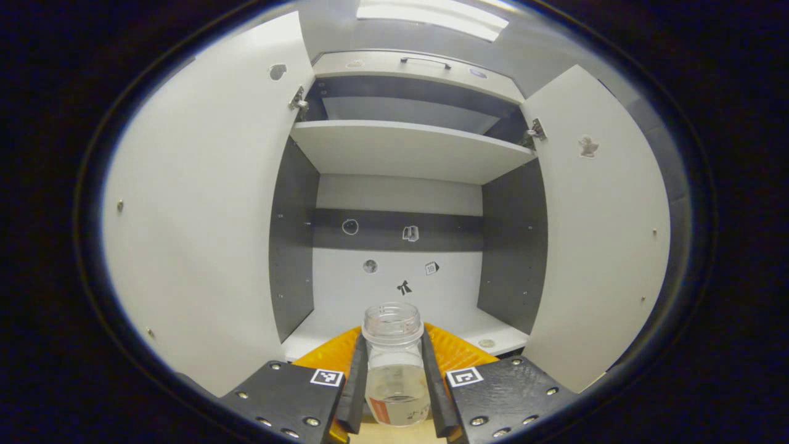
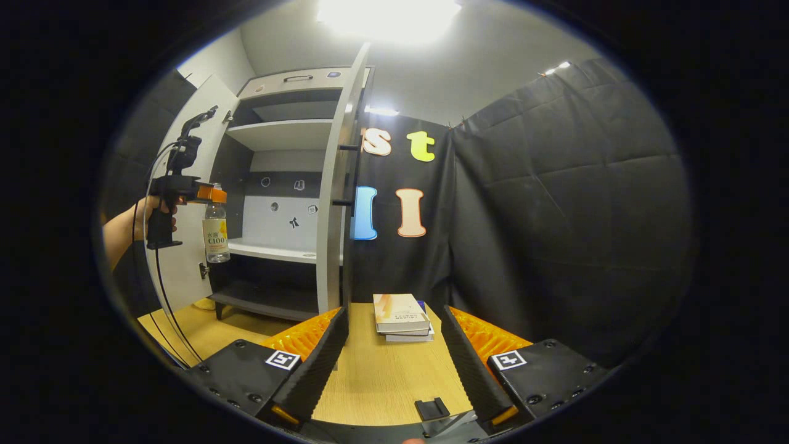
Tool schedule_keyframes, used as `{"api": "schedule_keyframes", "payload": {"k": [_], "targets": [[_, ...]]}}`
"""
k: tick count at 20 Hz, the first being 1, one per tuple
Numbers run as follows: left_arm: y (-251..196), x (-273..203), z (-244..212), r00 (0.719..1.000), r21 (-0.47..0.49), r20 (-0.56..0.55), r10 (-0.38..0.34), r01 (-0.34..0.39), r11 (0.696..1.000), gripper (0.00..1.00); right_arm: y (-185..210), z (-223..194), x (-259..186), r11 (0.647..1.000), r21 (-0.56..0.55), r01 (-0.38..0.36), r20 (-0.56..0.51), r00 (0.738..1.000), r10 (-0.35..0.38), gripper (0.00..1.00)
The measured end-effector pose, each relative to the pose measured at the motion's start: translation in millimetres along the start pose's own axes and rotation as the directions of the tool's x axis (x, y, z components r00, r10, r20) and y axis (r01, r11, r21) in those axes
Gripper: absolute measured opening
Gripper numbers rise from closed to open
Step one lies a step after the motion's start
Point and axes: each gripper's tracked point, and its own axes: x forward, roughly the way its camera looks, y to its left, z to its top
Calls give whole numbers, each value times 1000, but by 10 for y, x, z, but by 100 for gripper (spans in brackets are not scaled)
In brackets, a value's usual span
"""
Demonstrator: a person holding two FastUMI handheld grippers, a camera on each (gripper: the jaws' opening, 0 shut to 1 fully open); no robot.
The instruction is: Grasp the bottle in the cabinet with the left hand and place it on the coaster, then close the right door with the right hand and the left door with the left hand.
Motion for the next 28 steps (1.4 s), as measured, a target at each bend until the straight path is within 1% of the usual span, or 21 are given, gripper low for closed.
{"api": "schedule_keyframes", "payload": {"k": [3, 4, 7, 10, 18, 24, 28], "targets": [[-58, -154, -205, 1000, 9, -14, -9, 9, 1000, 45, 16, -59, -33, 1000, -2, -18, -9, 1000, 18, 95], [-78, -201, -284, 1000, 6, -25, -11, 11, 1000, 46, 26, -79, -51, 1000, -1, -26, -13, 1000, 26, 96], [-134, -313, -520, 998, -9, -54, -16, 15, 1000, 46, 51, -120, -89, 999, -8, -45, -16, 999, 45, 97], [-197, -418, -684, 998, -8, -57, -25, 25, 1000, 46, 62, -157, -121, 998, -13, -57, -21, 998, 57, 97], [-307, -663, -1199, 995, -16, -72, -62, 61, 998, 47, 70, -275, -231, 998, -28, -53, -42, 998, 51, 97], [-359, -792, -1669, 991, -15, -104, -81, 80, 997, 46, 144, -347, -301, 995, -76, -67, -61, 996, 63, 97], [-429, -860, -1970, 988, -15, -128, -92, 90, 996, 46, 187, -364, -326, 995, -69, -75, -66, 995, 71, 97]]}}
